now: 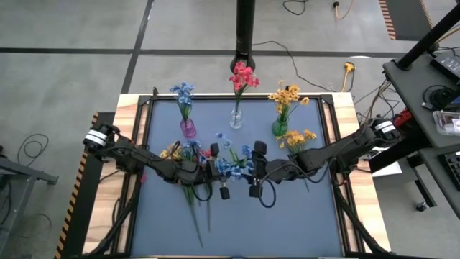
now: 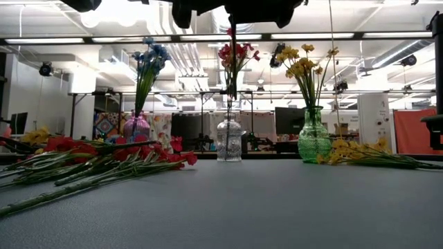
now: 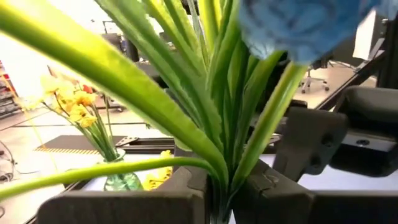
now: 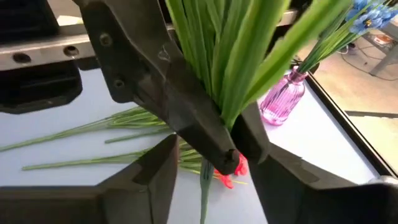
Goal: Sort flowers into vase by color
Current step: Put the right blue flower into the purple vase
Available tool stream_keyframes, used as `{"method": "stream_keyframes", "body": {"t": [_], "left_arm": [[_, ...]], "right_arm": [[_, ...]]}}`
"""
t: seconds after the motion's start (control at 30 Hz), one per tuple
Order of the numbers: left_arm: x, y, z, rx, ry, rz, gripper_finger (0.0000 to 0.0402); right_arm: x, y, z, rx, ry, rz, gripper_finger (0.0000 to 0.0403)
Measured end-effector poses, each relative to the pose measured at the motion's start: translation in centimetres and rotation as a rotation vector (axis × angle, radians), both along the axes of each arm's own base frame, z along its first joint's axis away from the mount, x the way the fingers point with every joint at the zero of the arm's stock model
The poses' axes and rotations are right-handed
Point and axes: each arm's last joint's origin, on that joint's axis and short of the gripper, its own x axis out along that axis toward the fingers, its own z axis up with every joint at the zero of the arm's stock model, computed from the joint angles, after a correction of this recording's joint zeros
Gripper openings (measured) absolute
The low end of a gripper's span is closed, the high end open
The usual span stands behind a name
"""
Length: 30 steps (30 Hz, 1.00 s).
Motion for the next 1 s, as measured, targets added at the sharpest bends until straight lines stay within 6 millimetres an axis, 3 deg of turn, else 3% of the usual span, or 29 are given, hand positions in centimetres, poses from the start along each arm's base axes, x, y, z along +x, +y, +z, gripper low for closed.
{"method": "stream_keyframes", "body": {"t": [0.53, 0.8, 1.0], "left_arm": [[-0.9, 0.6, 1.2, -0.124, -0.029, 0.110, 0.0012], [-2.0, 1.1, 3.7, -0.168, -0.089, 0.167, 0.0011], [-3.4, 2.1, 5.6, -0.228, -0.055, 0.315, 0.0011]], "right_arm": [[-3.8, 0.3, 2.5, 0.002, 0.065, 0.045, 0.0279], [-5.6, 0.2, 3.0, 0.015, 0.123, 0.044, 0.0302], [-6.2, 0.0, 2.6, 0.029, 0.150, 0.030, 0.0313]]}}
